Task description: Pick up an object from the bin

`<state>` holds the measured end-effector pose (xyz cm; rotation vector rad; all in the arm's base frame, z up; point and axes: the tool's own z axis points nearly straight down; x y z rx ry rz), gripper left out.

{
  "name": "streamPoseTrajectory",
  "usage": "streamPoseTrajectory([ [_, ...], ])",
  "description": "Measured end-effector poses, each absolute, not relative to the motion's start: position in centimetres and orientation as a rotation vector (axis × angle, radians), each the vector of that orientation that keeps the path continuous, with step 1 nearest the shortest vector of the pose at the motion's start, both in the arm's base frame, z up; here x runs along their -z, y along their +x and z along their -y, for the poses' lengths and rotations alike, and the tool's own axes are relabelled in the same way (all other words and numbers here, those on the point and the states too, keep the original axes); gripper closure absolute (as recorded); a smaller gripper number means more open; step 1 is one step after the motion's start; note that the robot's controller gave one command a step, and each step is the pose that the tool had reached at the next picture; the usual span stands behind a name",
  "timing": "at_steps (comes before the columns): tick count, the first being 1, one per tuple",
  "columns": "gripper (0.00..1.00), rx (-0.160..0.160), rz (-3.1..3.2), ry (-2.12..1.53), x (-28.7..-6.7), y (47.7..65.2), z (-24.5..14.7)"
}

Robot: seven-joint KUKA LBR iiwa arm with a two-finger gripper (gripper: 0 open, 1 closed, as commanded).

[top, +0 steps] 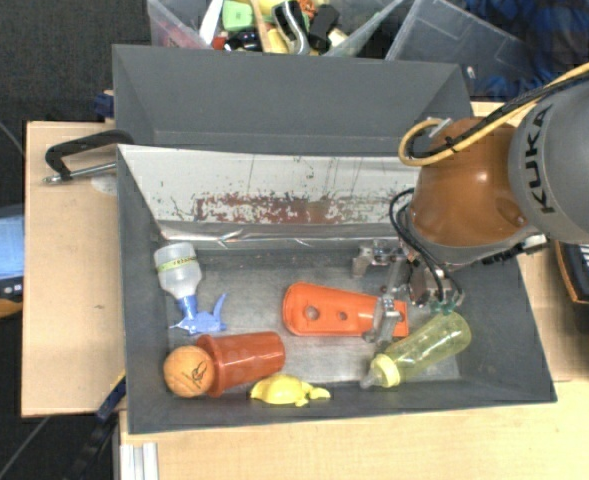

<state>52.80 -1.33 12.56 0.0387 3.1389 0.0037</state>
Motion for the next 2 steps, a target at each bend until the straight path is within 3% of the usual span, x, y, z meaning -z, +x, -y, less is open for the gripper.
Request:
streamPoseTrajectory([
  [1, 0.0, -0.009, -3.13, 0.077, -16.0, 52.8, -1.7],
  [2, 0.0, -0.009, -3.12, 0.021, -13.6, 54.1, -2.9],
])
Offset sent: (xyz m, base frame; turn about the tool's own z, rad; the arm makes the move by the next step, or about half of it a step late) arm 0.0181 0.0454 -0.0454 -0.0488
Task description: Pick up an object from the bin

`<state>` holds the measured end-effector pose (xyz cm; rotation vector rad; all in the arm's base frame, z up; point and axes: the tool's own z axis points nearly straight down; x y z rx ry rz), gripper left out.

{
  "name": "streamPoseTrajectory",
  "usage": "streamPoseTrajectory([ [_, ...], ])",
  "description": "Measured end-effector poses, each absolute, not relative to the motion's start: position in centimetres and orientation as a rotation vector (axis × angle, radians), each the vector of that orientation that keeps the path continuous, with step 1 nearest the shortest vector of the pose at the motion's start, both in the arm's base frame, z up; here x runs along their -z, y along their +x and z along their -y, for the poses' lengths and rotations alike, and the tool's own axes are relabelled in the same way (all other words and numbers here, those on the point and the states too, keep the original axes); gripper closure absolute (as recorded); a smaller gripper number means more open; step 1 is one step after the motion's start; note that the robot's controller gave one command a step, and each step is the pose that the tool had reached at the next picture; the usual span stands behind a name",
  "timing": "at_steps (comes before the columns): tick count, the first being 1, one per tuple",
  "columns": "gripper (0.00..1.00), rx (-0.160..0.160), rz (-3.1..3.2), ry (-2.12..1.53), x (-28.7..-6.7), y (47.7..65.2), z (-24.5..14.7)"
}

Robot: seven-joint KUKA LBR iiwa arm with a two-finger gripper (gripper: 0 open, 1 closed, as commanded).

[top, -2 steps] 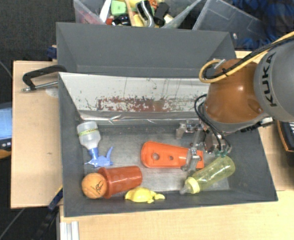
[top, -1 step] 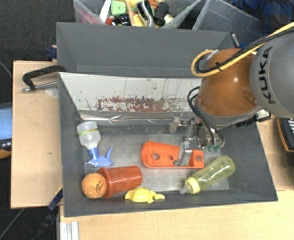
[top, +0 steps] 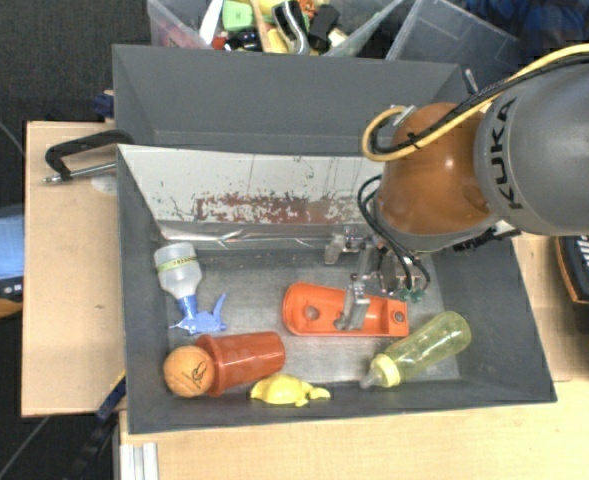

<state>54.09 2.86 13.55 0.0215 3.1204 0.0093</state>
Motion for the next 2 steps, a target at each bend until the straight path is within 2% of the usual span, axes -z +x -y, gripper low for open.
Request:
streamPoseTrajectory([
  [1, 0.0, -0.008, -3.14, 0.037, -9.48, 53.67, -2.5],
  [2, 1.0, -0.016, -3.091, 0.438, -8.67, 53.52, -2.36],
])
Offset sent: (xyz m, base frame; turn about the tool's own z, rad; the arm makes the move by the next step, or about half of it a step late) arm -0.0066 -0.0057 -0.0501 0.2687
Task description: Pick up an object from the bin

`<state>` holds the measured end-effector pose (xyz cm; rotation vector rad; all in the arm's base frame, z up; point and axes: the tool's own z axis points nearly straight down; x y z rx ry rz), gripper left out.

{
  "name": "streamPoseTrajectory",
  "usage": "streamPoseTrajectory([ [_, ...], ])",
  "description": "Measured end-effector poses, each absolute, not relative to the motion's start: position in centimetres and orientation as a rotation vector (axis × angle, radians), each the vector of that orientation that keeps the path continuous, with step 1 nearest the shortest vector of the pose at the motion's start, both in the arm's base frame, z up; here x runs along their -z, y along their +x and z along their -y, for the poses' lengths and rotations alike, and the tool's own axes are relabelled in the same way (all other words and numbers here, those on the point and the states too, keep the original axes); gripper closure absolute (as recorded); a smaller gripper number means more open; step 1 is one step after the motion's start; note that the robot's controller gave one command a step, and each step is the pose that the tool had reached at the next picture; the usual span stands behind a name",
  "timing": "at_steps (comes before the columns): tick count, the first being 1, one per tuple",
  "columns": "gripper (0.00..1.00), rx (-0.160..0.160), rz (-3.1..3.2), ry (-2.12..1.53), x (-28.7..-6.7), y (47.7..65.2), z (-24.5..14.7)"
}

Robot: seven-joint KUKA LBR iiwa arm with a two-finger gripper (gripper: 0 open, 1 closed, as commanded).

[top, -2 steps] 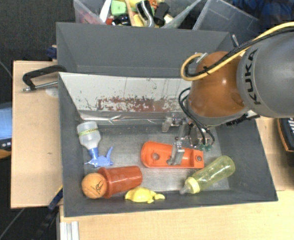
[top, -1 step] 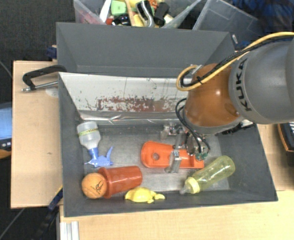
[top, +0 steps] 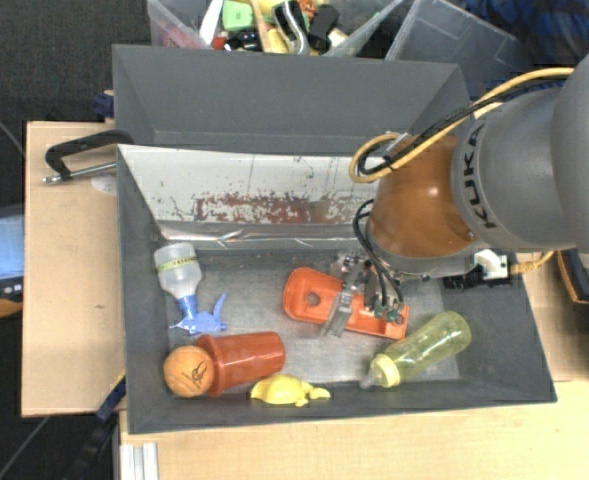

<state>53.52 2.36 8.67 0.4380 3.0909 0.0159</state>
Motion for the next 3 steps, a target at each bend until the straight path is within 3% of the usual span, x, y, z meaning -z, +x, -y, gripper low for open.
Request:
streamPoseTrajectory([
  [2, 1.0, -0.017, -3.09, 0.44, -8.7, 53.5, -2.3],
  [3, 1.0, -0.018, -3.095, 0.394, -9.1, 52.4, -2.3],
])
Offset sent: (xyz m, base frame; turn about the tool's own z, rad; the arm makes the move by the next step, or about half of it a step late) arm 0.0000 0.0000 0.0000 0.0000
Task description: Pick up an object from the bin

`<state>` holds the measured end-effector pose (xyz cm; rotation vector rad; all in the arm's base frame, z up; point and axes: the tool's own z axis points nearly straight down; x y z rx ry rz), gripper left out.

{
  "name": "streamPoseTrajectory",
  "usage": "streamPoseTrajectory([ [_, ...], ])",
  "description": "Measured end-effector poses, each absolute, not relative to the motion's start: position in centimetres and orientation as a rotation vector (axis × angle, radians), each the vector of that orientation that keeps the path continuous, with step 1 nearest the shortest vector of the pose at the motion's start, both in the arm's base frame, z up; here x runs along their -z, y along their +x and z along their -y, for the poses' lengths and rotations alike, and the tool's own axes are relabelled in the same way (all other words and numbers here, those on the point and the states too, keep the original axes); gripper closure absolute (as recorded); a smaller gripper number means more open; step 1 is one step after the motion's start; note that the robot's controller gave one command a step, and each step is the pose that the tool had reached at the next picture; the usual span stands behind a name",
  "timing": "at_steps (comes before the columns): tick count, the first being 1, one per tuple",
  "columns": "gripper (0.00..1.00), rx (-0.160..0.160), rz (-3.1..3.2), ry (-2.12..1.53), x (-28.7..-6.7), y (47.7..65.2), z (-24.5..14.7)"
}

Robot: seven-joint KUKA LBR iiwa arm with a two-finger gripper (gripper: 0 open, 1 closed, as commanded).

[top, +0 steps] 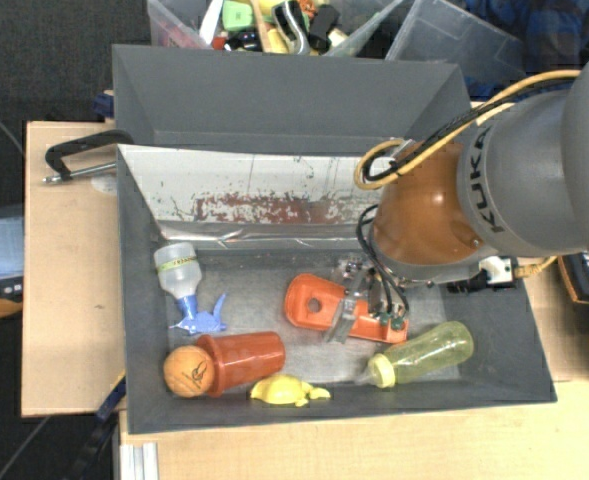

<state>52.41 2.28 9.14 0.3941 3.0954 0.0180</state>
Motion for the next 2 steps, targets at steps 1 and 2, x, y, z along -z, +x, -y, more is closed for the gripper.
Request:
streamPoseTrajectory([
  [1, 1.0, -0.018, -3.095, 0.394, -9.14, 52.41, -2.27],
  [2, 1.0, -0.018, -3.095, 0.394, -9.14, 52.41, -2.26],
])
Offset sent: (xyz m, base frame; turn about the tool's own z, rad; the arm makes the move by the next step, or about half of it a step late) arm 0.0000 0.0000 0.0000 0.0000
